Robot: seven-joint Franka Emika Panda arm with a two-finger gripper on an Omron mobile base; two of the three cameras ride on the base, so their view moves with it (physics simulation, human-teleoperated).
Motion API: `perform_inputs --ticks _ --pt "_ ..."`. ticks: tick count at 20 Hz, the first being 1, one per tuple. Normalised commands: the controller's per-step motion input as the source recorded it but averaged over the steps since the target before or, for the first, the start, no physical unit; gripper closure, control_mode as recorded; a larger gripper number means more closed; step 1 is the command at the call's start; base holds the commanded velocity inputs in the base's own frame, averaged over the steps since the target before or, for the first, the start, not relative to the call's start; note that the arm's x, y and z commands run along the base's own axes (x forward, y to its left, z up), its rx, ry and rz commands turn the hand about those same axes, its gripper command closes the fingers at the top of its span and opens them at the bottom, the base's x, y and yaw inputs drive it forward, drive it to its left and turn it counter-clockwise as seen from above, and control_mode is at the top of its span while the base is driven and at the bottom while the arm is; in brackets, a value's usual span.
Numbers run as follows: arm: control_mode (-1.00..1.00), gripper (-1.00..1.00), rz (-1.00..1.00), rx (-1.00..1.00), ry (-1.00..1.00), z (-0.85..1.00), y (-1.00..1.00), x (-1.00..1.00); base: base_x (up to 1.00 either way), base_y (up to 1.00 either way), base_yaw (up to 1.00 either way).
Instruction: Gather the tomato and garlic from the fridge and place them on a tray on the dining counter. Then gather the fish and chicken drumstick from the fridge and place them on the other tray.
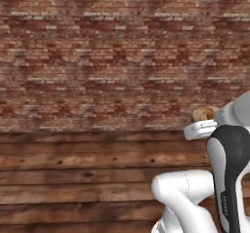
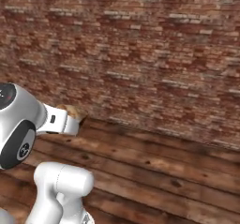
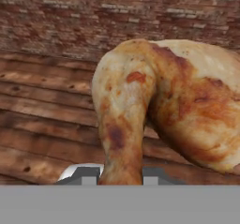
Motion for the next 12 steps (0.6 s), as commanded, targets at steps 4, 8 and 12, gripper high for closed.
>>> perform_inputs --ticks 4,8,12 --pt "1.0 1.0 0.0 0.0 0.0 0.0 0.0 0.0 1.0 -0.48 0.36" --pt "1.0 1.0 0.0 0.0 0.0 0.0 0.0 0.0 1.0 -0.33 0.54" --pt "1.0 1.0 0.0 0.0 0.0 0.0 0.0 0.0 1.0 -0.32 0.6"
